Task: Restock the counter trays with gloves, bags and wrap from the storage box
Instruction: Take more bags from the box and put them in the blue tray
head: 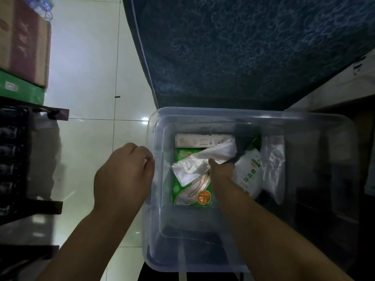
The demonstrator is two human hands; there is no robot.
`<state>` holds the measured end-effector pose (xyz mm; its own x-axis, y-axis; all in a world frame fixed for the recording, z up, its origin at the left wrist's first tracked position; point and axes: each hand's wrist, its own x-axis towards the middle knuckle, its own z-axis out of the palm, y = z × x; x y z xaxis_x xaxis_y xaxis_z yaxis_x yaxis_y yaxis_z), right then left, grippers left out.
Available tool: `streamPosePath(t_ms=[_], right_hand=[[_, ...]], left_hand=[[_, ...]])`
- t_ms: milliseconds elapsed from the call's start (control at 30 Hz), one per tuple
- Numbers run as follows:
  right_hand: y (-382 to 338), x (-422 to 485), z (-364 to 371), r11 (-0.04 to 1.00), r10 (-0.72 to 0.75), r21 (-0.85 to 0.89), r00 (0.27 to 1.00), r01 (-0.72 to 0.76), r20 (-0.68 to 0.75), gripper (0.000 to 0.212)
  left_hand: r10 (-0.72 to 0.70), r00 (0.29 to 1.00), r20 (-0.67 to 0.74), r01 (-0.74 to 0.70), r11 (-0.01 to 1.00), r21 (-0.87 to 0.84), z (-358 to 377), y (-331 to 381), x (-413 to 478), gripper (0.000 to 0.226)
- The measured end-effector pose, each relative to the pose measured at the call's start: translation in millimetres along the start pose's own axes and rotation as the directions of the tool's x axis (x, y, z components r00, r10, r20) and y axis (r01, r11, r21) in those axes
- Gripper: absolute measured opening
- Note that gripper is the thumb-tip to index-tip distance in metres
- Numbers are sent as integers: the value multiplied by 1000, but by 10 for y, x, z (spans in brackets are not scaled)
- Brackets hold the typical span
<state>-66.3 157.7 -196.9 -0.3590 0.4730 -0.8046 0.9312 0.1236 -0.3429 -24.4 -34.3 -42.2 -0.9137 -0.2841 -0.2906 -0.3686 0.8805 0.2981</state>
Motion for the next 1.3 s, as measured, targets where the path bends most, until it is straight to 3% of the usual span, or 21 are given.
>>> streamPosePath(t_ms=[167,300,400,500,600,667,733,833,933,1033,1100,1167,1233,1300], right_hand=[[25,68,-45,957,162,227,982,-181,100,45],[7,21,-110,868,145,445,969,-222,200,32],[-17,-124,-256,856,23,506,987,-102,159,31],[-47,-378,-458,854,-89,519,992,28,92,18],[-50,-634,-685,829,-203,552,966,84,158,14],[-46,-759,-819,826,-295,550,927,124,234,15],[-24,-824,-909,818,-368,555,880,152,301,16],[21,-840,-991,824,-387,549,847,142,363,19],[78,-792,-1018,861,-346,484,878,158,330,13],[113,-510,-1169,869,-353,399,932,293,83,16],[134,-210,-1334,904,-393,129,910,409,-130,6],[170,115,-1482,898,-427,-226,870,377,-245,25],[218,398,-1531,783,-516,-515,826,348,-226,41],[238,584,-1481,672,-561,-671,807,315,-183,50]], left_hand=[[-21,1000,4,21,1000,-2,46,45,40,12],[-11,1000,-12,11,1000,10,80,133,-19,13],[45,998,-31,-45,999,16,110,260,-82,24],[152,987,46,-150,988,-38,161,417,-144,27],[214,971,108,-204,974,-93,251,602,-172,36],[179,966,185,-142,970,-197,333,709,-143,48],[80,929,362,47,943,-328,386,776,-73,54],[38,855,516,165,925,-341,448,838,-2,34],[8,880,475,154,941,-300,501,878,-42,18],[-51,936,348,182,917,-355,526,894,-74,16],[-80,948,307,212,881,-424,527,881,-48,20],[-84,955,284,212,863,-458,555,858,-10,19],[-89,963,255,206,855,-476,585,858,29,10],[-89,967,237,196,856,-479,602,874,51,13]])
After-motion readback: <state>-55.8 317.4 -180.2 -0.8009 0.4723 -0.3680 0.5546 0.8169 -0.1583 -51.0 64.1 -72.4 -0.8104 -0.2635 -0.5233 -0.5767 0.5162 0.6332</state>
